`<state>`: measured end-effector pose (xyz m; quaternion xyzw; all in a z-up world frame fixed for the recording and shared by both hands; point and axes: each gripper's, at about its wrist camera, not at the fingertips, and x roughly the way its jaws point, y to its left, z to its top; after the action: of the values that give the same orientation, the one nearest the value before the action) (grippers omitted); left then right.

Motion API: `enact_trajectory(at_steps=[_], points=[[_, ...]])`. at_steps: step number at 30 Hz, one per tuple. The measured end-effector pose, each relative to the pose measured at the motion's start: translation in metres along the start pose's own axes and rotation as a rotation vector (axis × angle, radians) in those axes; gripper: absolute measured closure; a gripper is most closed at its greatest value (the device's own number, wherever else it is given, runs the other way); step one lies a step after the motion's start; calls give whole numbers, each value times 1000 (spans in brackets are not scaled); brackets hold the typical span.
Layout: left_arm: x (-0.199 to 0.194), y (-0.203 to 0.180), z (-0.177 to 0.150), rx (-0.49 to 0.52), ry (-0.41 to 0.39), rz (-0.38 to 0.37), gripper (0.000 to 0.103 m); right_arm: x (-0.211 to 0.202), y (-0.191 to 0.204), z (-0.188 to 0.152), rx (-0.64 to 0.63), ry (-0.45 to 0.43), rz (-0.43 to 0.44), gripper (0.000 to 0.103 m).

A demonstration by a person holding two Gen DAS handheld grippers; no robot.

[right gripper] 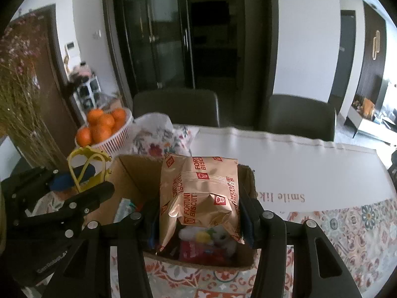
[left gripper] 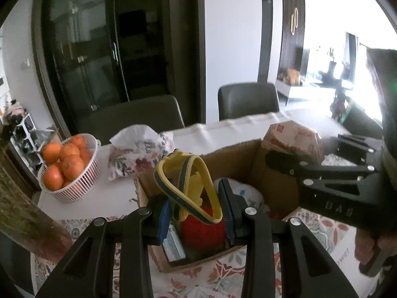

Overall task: Organize soft objects
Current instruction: 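Lower the biscuit packet and keychain into the box and open both tools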

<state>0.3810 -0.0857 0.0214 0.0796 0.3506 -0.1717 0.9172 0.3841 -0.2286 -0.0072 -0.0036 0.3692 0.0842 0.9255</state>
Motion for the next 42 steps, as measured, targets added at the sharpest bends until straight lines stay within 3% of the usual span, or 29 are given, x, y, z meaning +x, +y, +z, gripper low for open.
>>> enact_trajectory(at_steps=[6, 14, 15, 18, 19, 32, 42], points=[[26, 0, 5, 38, 111, -9, 67, 20, -3, 8, -33, 97, -11, 51], [50, 1, 5, 69, 238, -34, 64, 50, -5, 8, -30, 245, 39, 51], [53, 0, 4, 73, 249, -28, 62, 52, -5, 7, -31, 255, 39, 48], [58, 0, 1, 82, 283, -11, 50, 59, -6, 4, -28, 297, 36, 27], [59, 1, -1, 77, 291, -11, 49, 60, -7, 3, -25, 303, 31, 27], [39, 15, -10, -5, 295, 77, 44, 56, -5, 2, 6, 324, -32, 27], [-21, 19, -22, -82, 219, 126, 42, -6, 13, -11, -9, 226, -71, 27]])
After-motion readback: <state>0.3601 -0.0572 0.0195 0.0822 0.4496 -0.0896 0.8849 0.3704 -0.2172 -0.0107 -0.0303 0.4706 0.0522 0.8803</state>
